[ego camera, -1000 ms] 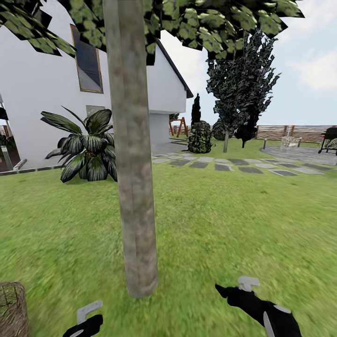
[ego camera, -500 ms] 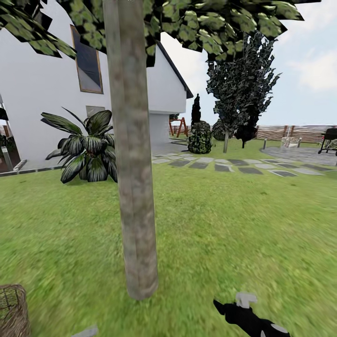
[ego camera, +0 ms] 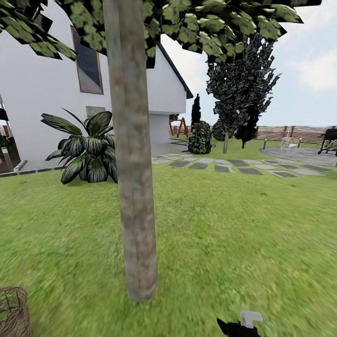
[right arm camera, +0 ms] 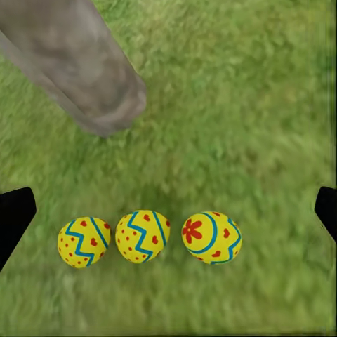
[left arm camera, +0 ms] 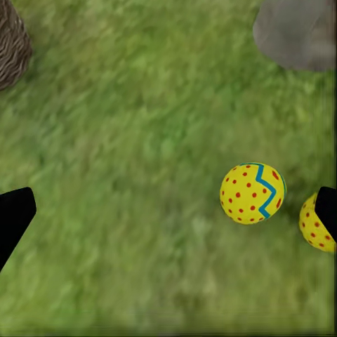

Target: Take the three Easter eggs out of the wicker basket on the lawn in the garden, then place them on the lawn next to a single tree (choose any tree) so that all three eggs are next to the same tree and none are left in the basket.

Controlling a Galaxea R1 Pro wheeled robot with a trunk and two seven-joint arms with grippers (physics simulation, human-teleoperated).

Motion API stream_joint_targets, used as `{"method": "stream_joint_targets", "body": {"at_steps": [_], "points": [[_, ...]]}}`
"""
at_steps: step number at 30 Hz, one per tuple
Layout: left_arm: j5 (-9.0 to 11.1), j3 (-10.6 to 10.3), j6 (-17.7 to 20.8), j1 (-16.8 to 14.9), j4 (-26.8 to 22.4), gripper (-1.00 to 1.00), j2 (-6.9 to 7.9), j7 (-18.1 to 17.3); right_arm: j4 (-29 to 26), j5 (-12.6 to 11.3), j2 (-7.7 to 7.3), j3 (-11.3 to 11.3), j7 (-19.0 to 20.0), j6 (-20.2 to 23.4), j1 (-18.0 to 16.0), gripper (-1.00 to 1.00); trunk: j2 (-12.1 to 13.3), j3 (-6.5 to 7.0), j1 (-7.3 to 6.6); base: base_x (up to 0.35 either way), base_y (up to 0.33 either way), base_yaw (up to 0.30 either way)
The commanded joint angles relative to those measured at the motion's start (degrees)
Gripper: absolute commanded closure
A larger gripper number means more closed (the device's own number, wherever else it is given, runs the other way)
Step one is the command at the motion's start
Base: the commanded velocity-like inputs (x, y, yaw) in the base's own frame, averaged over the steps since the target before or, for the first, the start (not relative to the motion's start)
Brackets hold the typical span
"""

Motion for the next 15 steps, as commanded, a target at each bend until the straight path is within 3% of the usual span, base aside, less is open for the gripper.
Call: {"method": "stream_joint_targets", "body": {"at_steps": [1,15], "points": [[0.49,-0.50,-0.19,0.24,-0.03,-1.00,0.03,-0.21,1.09,0.59,-0.11,-0.35,-0.88,-0.49,-0.06,-1.00,0.37,0.11,-0.23,0.000,0.000,0.000],[0.52,-0.51,-0.27,2.49,1.81,-1.00,0.41,-1.97,8.56,0.61,-0.99,-0.32,-4.79,-2.32,-0.02,-1.00,5.98,2.62,-3.30,0.000,0.000,0.000]]}}
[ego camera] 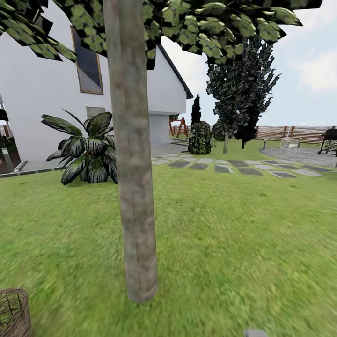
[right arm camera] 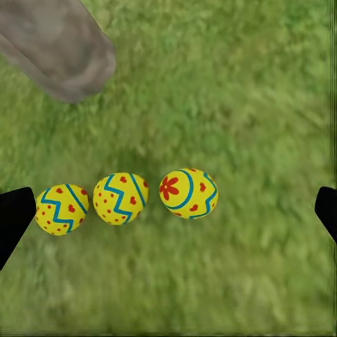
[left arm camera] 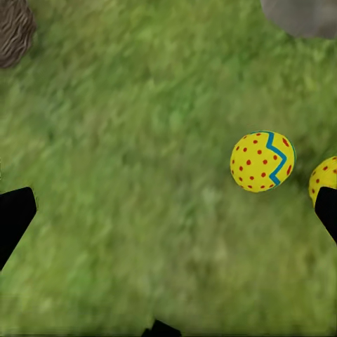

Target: Take the three Easter eggs out of the wicker basket on the lawn in the garden, then place them on the lawn next to a single tree (choose any tree) so that all three eggs are next to the same tree and none are left in the basket.

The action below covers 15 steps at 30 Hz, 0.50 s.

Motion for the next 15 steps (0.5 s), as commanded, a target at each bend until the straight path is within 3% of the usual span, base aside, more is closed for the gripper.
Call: {"method": "stream_joint_targets", "body": {"at_steps": [1,7,15], "points": [[0.42,-0.52,-0.12,0.14,0.43,-1.00,0.06,-0.18,1.30,0.60,-0.16,-0.46,-0.54,-0.38,-0.06,-1.00,0.36,0.11,-0.22,0.000,0.000,0.000],[0.46,-0.54,-0.56,1.64,1.58,-1.00,0.22,-1.34,8.81,0.64,-0.54,-0.21,-6.81,-6.57,-0.05,-1.00,2.77,1.19,-1.54,0.000,0.000,0.000],[0.44,-0.59,-1.81,4.74,1.84,-1.00,0.37,-1.59,15.29,0.66,-0.99,-0.03,-11.89,-8.97,-0.07,-1.00,5.98,2.62,-3.30,0.000,0.000,0.000]]}}
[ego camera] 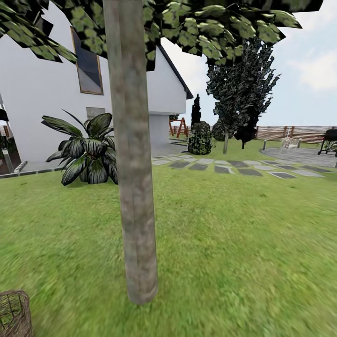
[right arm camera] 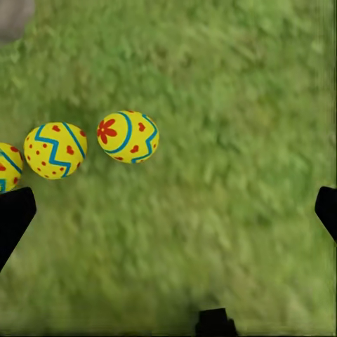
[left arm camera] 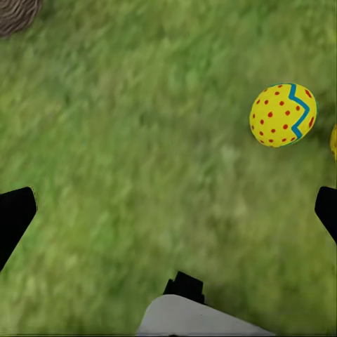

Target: Take the three Easter eggs out of the wicker basket on the lawn in the garden, then place them on the lawn next to a single tree (choose any tree) so that all three eggs are next to the same tree and none are left in the basket.

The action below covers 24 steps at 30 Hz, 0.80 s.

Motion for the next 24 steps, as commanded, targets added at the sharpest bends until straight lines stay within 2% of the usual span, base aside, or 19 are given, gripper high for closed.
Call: {"method": "stream_joint_targets", "body": {"at_steps": [1,10,24], "points": [[0.35,-0.51,-0.15,0.16,-0.03,-1.00,0.04,0.29,0.62,0.60,-0.08,-0.49,-0.08,-0.28,-0.05,-1.00,0.36,0.11,-0.22,0.000,0.000,0.000],[0.34,-0.56,-0.32,2.51,0.85,-1.00,0.17,0.27,6.09,0.53,-0.72,-0.46,-3.82,-0.43,-0.02,-1.00,3.97,1.72,-2.20,0.000,0.000,0.000],[0.30,-0.63,-0.49,4.56,1.19,-1.00,0.53,0.27,14.91,0.41,-0.55,-0.46,-4.59,-0.42,-0.02,-1.00,9.59,4.24,-5.27,0.000,0.000,0.000]]}}
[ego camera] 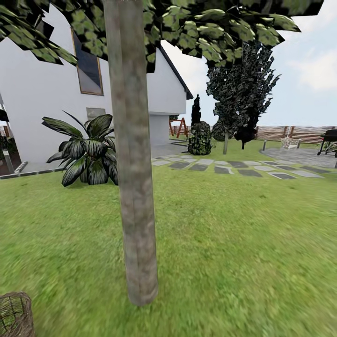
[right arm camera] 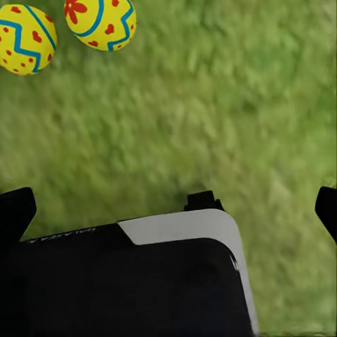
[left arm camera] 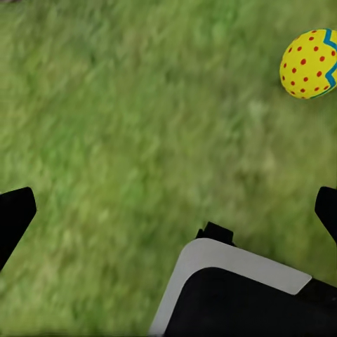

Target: Take the three Easter eggs out of the wicker basket on the lawn in the garden, then place them on the lawn next to a single tree (choose any tree) so that all three eggs are next to the same tree and none are left in the basket.

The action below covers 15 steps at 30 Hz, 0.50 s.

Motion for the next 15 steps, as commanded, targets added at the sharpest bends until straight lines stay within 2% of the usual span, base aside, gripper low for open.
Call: {"method": "stream_joint_targets", "body": {"at_steps": [1,6,10,15], "points": [[0.35,-0.51,-0.10,0.03,-0.04,-1.00,0.03,0.29,0.58,0.58,0.00,-0.50,0.15,-0.20,-0.05,-1.00,0.35,0.10,-0.22,0.000,0.000,0.000],[-0.39,-1.71,-0.68,0.99,-0.06,-1.00,0.06,0.29,2.28,0.53,0.16,-0.49,0.14,-0.20,-0.05,-1.00,2.36,0.99,-1.32,0.000,0.000,0.000],[-3.23,-2.48,-1.14,1.24,-0.06,-1.00,0.00,0.29,2.38,0.58,0.07,-0.50,0.14,-0.20,-0.06,-1.00,3.96,1.71,-2.20,0.000,0.000,0.000],[-5.25,-2.72,-1.28,1.31,-0.06,-1.00,-0.02,0.29,2.59,0.60,-0.01,-0.52,0.14,-0.20,-0.05,-1.00,5.97,2.61,-3.29,0.000,0.000,0.000]]}}
